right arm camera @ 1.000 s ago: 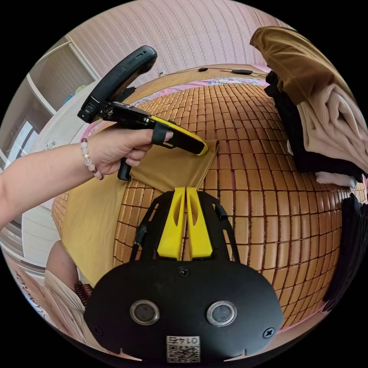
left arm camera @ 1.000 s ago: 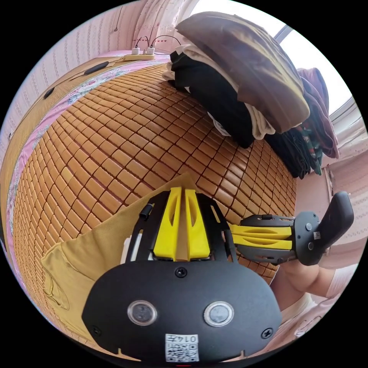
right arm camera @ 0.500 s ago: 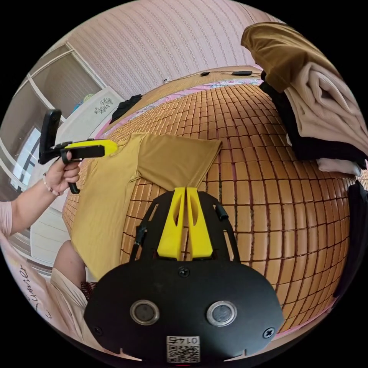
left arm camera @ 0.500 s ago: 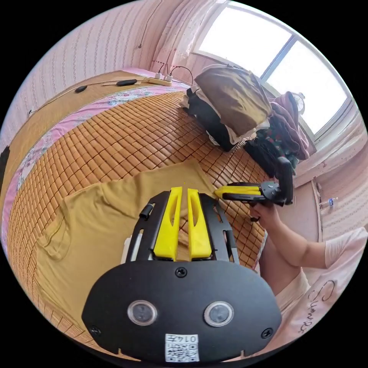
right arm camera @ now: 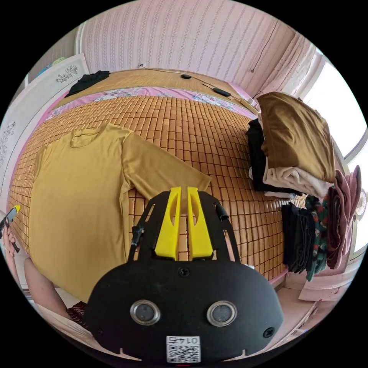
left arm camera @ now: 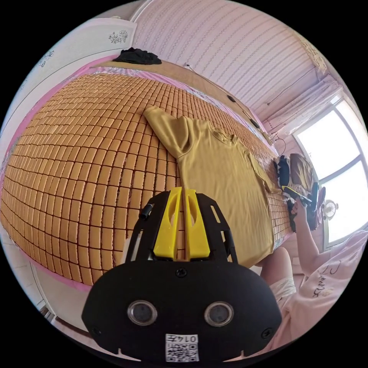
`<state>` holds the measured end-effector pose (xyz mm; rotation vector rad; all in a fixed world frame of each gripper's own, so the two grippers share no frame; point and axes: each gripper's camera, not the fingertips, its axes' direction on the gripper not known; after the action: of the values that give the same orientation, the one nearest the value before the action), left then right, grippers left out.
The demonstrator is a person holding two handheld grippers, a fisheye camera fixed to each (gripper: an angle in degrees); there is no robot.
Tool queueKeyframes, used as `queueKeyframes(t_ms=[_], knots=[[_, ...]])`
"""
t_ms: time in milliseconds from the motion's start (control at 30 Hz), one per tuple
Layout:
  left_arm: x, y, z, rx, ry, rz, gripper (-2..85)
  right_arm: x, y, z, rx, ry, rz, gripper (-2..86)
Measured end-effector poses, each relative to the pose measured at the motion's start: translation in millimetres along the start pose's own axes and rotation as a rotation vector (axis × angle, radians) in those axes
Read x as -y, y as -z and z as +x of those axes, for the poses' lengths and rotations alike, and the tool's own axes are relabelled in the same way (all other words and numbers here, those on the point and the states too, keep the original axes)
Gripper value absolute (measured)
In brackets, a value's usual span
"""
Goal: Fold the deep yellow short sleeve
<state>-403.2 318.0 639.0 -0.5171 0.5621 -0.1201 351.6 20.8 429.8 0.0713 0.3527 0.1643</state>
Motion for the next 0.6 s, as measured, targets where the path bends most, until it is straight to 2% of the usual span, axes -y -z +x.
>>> queueKeyframes(t_ms=[233,367,433,600], knots=[[-16.7,-27.7,8.0,-0.094,-0.148,-0.055,-0.8,38.8,-62.0,26.4,0.182,-0.114,-0.086,-0.9],[-23.6,-41.8,14.9,-0.151,-0.149,-0.081,-0.8,56.8,-112.3,28.6,0.128,-0.144,-0.167,-1.0],[-26.3,-45.4,16.3,-0.151,-0.144,-0.087,-0.7,63.1,-131.1,35.2,0.101,-0.18,-0.141,-1.0],[-26.4,-41.9,6.4,-0.116,-0.128,-0.078,-0.7,77.9,-152.6,44.5,0.172,-0.212,-0.119,-0.9]])
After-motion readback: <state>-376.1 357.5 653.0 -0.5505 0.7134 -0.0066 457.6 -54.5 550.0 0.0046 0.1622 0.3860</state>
